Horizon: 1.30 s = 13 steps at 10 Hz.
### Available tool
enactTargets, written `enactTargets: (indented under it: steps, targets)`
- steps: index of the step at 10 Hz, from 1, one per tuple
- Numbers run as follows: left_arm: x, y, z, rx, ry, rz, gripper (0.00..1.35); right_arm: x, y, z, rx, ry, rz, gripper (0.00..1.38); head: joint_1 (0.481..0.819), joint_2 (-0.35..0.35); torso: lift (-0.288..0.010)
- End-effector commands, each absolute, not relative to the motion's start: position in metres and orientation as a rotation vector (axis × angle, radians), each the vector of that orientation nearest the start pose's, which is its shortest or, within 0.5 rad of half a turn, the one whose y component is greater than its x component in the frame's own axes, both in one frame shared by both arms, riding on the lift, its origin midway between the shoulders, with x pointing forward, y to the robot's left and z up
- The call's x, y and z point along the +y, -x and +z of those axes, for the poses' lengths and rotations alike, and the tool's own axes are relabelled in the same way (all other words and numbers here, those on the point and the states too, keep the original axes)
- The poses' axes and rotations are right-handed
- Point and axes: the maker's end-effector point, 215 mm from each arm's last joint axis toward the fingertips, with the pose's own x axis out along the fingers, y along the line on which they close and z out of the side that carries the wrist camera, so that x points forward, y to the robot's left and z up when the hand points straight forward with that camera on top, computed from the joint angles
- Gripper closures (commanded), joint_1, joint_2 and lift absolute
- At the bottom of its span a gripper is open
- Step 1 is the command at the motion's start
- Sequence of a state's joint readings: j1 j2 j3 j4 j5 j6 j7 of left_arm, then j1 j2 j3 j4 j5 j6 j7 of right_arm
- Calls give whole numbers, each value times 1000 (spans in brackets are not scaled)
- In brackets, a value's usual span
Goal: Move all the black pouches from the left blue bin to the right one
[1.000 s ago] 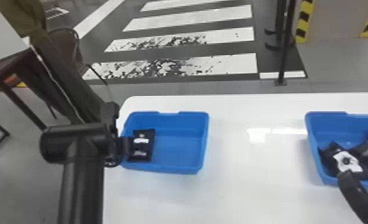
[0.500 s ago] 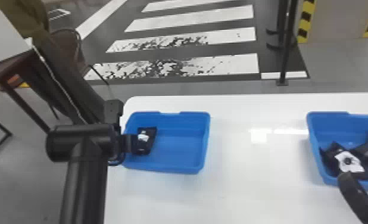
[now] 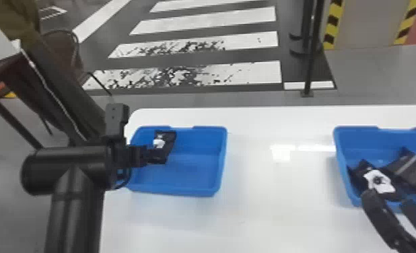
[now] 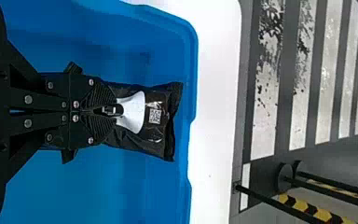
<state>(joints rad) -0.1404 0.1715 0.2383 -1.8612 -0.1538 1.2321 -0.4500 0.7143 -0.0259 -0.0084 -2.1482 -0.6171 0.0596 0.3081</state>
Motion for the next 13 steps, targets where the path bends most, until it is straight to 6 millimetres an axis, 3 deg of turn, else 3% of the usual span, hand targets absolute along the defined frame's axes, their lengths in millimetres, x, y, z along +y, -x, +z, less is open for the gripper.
enactTargets:
  steps: [1, 3, 4, 5, 7, 9, 13]
  targets:
    - [340, -518, -399, 719, 24, -89, 1200, -155, -376, -337, 89, -617, 326, 167, 695, 249, -140]
    - [273, -509, -383, 647, 15, -251, 1200, -127, -389, -341, 104, -663, 444, 222, 695, 230, -140]
    - [254, -502, -369, 613, -7, -291, 1200, -113, -398, -335, 98, -659, 490, 225, 695, 208, -140]
    - [223, -490, -363, 598, 2, -371, 1200, -98, -410, -332, 95, -654, 536, 226, 695, 185, -140]
    - [181, -464, -369, 615, 27, -472, 1200, -80, -426, -325, 88, -646, 589, 228, 695, 157, -140]
    - [140, -450, -366, 611, 46, -565, 1200, -57, -427, -325, 121, -667, 656, 229, 695, 129, -140]
    - [59, -431, -346, 571, 87, -760, 1200, -43, -444, -317, 108, -684, 693, 228, 695, 63, -140]
